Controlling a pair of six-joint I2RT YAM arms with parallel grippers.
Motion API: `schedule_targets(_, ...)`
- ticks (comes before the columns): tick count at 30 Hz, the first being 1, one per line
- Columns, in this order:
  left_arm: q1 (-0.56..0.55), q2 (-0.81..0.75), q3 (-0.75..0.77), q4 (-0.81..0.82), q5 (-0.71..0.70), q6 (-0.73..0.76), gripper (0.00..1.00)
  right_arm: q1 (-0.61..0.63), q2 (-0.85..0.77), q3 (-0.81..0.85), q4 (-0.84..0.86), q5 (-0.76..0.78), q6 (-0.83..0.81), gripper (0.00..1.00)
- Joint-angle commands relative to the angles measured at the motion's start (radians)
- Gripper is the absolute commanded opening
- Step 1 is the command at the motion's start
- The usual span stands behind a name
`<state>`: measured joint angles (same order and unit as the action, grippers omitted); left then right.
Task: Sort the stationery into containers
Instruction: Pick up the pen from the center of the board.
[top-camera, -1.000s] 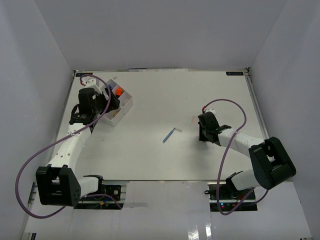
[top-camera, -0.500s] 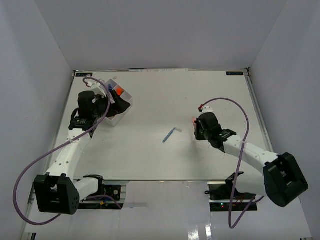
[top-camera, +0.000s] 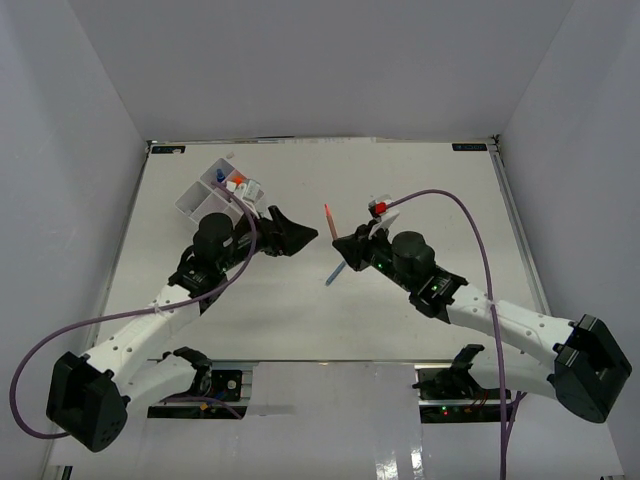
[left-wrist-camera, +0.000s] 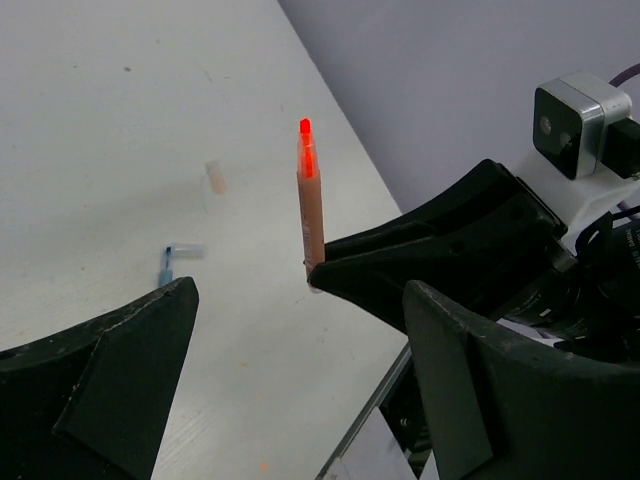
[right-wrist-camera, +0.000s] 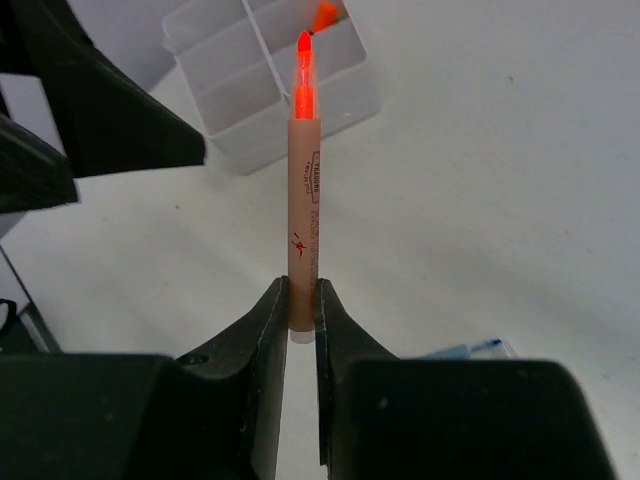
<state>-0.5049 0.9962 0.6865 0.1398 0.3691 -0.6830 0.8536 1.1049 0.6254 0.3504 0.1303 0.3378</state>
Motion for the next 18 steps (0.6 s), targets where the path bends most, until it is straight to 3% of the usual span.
schedule_targets(1,-0.049,0.016,-0.019,0.196,-0.071,-0.024,0.94,0.033,-0.008,-0.006,0.241,-0.04,0.013,0.08)
schedule_targets(9,-0.101,0.099,-0.012,0.343,-0.073,0.01,0.91,0.048,0.01,-0.02,0.361,-0.115,0.035,0.08)
schedule_targets(18,-0.107,0.134,-0.007,0.412,-0.007,0.022,0.68,0.047,0.021,-0.029,0.433,-0.185,0.055,0.08)
